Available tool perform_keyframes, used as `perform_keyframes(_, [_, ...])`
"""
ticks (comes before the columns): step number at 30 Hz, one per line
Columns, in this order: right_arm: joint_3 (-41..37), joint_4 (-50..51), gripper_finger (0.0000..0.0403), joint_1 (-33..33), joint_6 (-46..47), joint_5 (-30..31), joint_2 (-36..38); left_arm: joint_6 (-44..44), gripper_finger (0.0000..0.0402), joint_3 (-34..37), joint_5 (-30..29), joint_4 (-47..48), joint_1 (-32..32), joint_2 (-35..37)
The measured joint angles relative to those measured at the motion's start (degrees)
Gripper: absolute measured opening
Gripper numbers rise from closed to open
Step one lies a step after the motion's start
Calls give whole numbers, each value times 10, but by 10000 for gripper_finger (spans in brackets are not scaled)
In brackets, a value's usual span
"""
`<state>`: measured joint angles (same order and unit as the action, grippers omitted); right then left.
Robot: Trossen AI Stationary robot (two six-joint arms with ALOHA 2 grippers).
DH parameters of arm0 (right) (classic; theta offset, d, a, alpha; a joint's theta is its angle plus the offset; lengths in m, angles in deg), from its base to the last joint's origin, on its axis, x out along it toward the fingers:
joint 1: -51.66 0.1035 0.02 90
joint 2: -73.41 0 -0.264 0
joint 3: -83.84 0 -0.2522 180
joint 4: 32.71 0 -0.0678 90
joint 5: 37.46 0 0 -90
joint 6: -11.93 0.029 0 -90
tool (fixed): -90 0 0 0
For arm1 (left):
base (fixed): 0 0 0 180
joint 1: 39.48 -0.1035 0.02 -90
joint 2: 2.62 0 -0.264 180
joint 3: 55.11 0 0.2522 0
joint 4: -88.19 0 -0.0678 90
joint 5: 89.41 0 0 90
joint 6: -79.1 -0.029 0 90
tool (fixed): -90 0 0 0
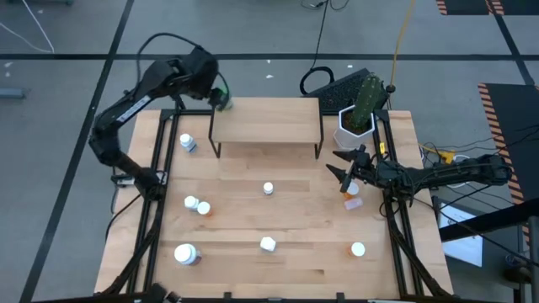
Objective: Pick and place medicine bottles onto shelf by color
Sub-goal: Put the top large white medicine bottle on the shelf
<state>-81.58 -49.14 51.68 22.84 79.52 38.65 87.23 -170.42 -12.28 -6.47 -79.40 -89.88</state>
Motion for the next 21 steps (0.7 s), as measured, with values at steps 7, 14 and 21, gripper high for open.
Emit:
perform_keyframes(7, [0, 0, 279, 0, 0, -2, 0, 90, 239, 28, -95, 127, 77, 79])
perform_keyframes(14, [0, 1, 279, 0, 0, -2, -7, 113, 239, 166, -111, 98, 116, 180])
perform_keyframes(21, [0, -10, 279, 0, 0, -18, -8, 75, 239, 371, -111, -56, 103, 234])
